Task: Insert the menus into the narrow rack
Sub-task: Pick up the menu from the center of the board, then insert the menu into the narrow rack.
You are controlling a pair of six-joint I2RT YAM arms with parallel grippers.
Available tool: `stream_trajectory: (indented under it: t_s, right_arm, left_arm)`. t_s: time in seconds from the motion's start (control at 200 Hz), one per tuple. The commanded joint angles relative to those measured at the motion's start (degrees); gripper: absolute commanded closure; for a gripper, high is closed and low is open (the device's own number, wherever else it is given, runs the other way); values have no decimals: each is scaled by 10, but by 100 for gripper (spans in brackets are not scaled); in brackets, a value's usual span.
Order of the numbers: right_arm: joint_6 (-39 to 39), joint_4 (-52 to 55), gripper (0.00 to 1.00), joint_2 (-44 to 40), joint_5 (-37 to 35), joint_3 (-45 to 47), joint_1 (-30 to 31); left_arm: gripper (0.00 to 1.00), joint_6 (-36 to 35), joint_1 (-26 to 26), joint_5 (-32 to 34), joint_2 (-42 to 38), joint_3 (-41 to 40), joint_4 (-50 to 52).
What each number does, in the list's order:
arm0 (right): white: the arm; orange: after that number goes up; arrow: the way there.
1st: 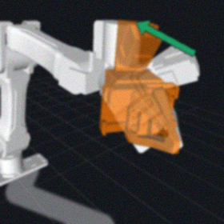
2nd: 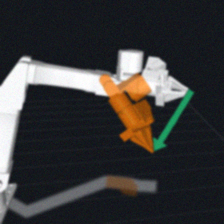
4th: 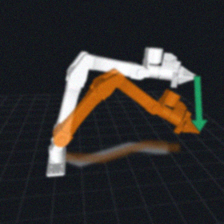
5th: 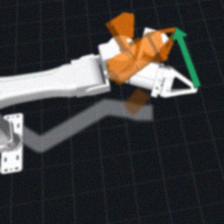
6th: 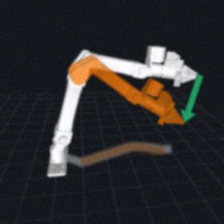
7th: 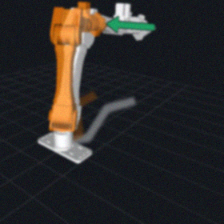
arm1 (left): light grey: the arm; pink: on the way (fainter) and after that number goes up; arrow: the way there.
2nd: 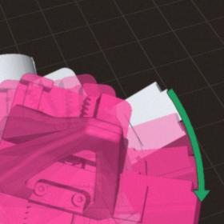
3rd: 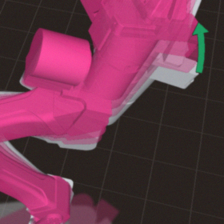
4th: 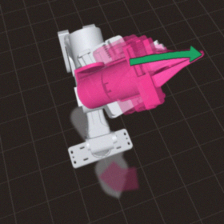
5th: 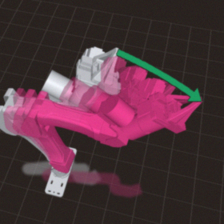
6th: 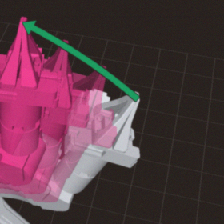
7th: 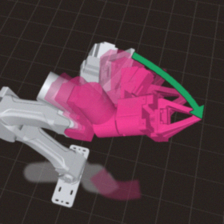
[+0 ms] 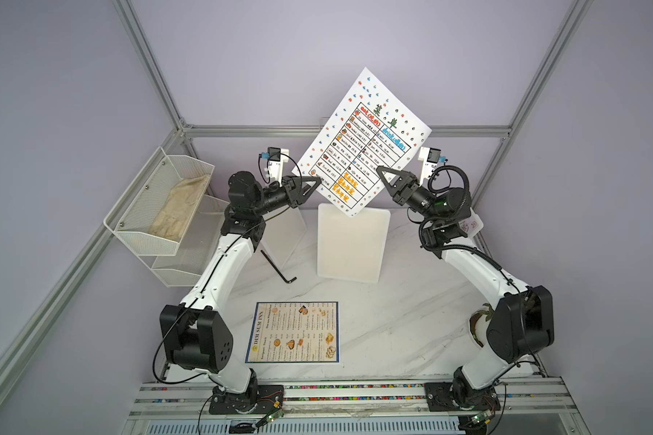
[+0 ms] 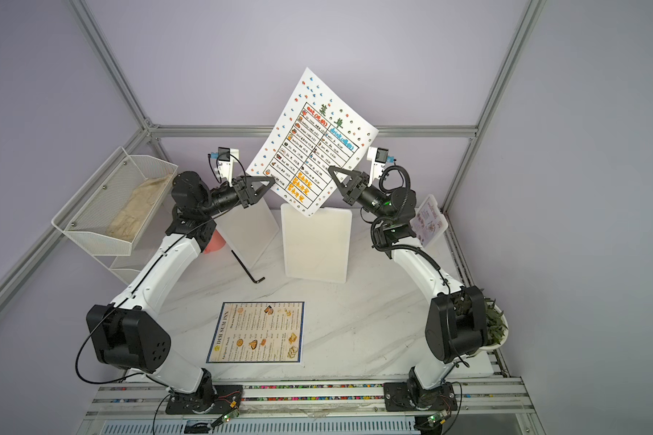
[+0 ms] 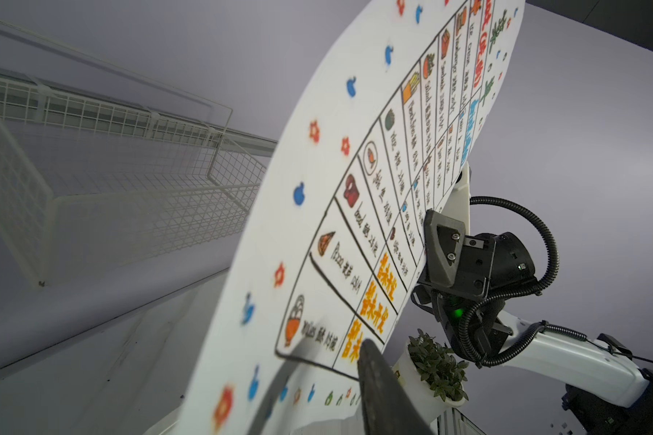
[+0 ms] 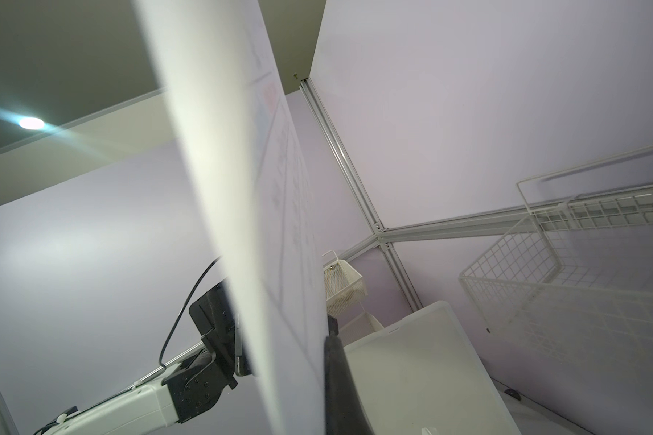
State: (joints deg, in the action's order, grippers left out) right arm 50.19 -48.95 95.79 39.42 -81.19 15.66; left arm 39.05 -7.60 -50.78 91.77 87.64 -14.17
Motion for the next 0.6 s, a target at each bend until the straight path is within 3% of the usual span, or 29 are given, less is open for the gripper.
stream_trajectory:
  t_s: [0.0, 0.59]
  right_arm:
    - [-20, -35, 100, 18, 2, -22, 3]
    - [-55, -43, 100, 95, -18, -72, -14]
  left_arm:
    - [62, 17, 3, 9, 11, 44, -48]
    - [62, 36, 3, 9, 84, 100, -65]
